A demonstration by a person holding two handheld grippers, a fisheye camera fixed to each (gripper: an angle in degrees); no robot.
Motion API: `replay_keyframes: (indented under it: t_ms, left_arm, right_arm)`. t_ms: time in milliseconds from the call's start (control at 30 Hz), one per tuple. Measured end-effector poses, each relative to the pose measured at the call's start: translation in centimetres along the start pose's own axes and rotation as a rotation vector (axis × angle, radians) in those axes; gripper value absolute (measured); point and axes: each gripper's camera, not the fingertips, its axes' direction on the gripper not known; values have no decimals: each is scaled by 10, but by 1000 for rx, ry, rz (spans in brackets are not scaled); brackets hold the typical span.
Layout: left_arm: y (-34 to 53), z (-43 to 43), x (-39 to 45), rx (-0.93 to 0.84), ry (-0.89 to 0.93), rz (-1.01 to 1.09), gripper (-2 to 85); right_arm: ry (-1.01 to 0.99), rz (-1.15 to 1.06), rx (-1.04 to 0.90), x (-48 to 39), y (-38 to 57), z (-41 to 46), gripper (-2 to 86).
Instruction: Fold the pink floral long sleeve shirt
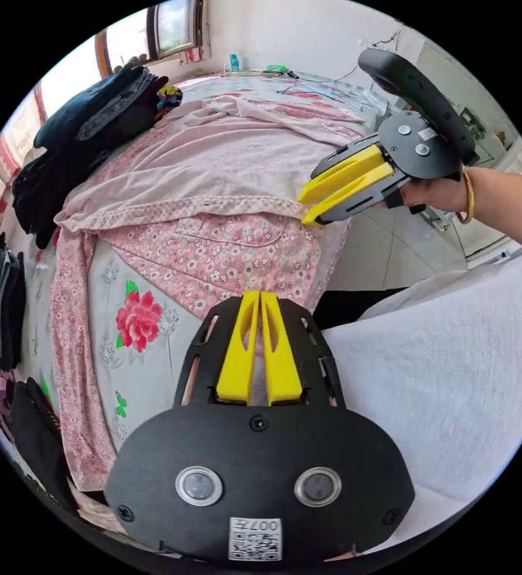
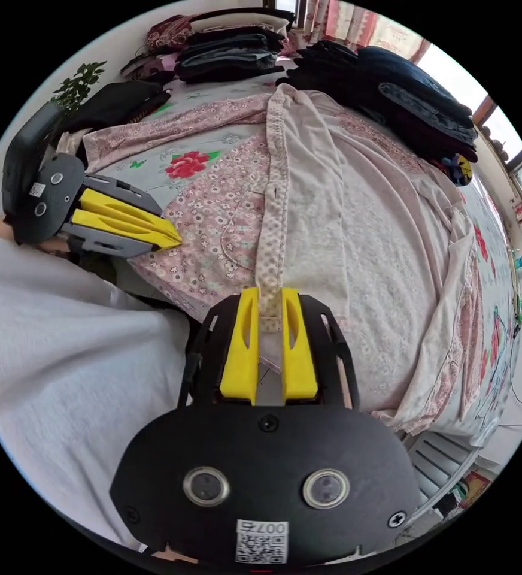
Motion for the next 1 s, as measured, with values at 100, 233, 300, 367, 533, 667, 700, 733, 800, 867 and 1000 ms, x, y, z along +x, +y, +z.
replay_keyframes:
  t_ms: [100,233,300,367,533,667,700,733,800,867,1000]
  left_arm:
    - [14,-6,-8,-1,58,-55,-8]
    - [65,-45,-21,69,144,-179,-9]
    - [89,-45,-23,48,157,-221,-8]
    - [112,-37,-24,63,228,-254,-6]
    - [141,-17,-30,42,278,-302,36]
    - [138,-31,-72,135,226,-428,68]
    - [132,-34,-92,165,189,-483,78]
    - [124,-36,-115,178,148,-547,86]
    - [108,-39,-148,201,87,-622,89]
    - [87,-37,-179,213,6,-662,92]
    - [34,-2,-249,106,-65,-707,110]
  right_arm:
    - [-77,57,83,35,7,-28,10]
    - [-304,394,316,112,66,-79,3]
    - [-421,529,298,136,94,-67,4]
    - [-476,618,226,147,113,-42,7]
    - [-284,615,153,149,89,-29,30]
    - [-228,413,277,153,10,-48,48]
    - [-235,340,319,157,-23,-52,55]
    - [-256,280,346,162,-60,-54,61]
    - [-285,203,365,168,-113,-52,67]
    - [-269,136,372,172,-165,-46,72]
    - [-271,44,295,177,-266,-8,73]
